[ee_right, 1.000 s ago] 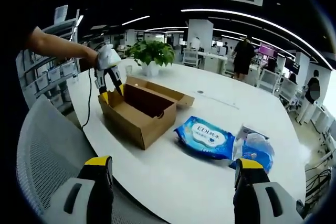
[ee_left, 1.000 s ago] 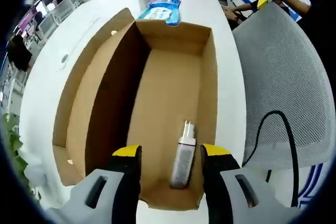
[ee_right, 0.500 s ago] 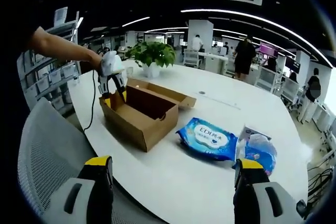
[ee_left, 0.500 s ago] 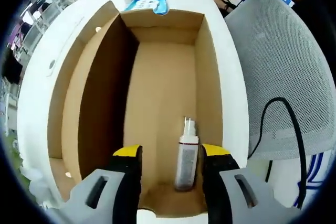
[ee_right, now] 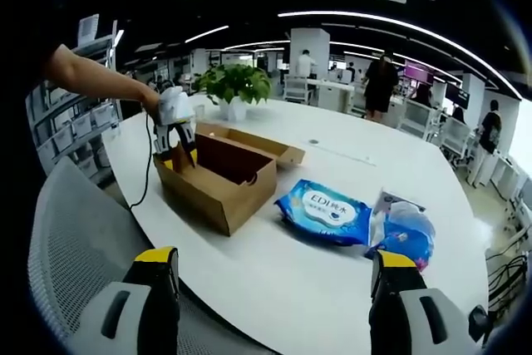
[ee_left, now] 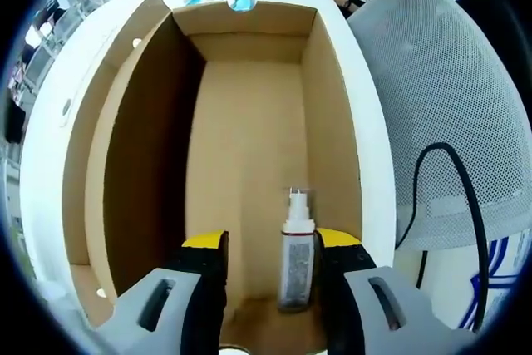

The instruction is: Operate the shoe box by opening the lid, removing the specified soft item, and placing it in the target area until the item is outside and the box remains undamaged.

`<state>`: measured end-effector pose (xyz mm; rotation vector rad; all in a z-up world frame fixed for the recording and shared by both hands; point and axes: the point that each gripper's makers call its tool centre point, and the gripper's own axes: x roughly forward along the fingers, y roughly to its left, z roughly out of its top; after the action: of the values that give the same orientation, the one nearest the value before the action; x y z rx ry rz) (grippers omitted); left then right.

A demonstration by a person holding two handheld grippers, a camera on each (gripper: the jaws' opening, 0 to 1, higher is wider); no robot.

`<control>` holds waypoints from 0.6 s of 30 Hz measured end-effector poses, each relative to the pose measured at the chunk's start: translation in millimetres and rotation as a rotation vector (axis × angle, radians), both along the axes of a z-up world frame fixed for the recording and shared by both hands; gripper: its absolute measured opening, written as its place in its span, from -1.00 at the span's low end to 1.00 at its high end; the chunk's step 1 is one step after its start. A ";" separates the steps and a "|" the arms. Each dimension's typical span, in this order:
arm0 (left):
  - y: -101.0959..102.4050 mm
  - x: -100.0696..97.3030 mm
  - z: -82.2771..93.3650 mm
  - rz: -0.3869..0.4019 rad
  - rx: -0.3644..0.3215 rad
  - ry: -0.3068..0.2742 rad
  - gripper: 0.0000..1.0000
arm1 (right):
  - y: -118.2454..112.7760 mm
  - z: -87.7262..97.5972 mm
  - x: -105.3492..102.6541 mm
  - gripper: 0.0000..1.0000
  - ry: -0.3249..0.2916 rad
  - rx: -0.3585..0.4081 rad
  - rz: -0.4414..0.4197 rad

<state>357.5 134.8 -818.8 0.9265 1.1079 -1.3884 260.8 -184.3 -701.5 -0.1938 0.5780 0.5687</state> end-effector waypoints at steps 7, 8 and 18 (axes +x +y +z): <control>-5.5 -2.1 -7.2 0.008 -0.019 -0.002 -0.31 | -0.4 -1.4 0.9 0.93 0.003 0.001 -0.007; -5.8 -2.8 -7.3 0.011 -0.022 0.000 -0.32 | -0.3 -1.5 0.9 0.92 0.004 0.001 -0.006; -7.9 -5.6 -4.0 0.049 -0.048 0.005 -0.35 | -0.5 0.1 4.1 0.90 -0.007 -0.003 -0.014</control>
<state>352.0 126.9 -822.8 0.8571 1.0892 -1.3722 264.9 -184.8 -701.4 -0.1947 0.5729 0.5536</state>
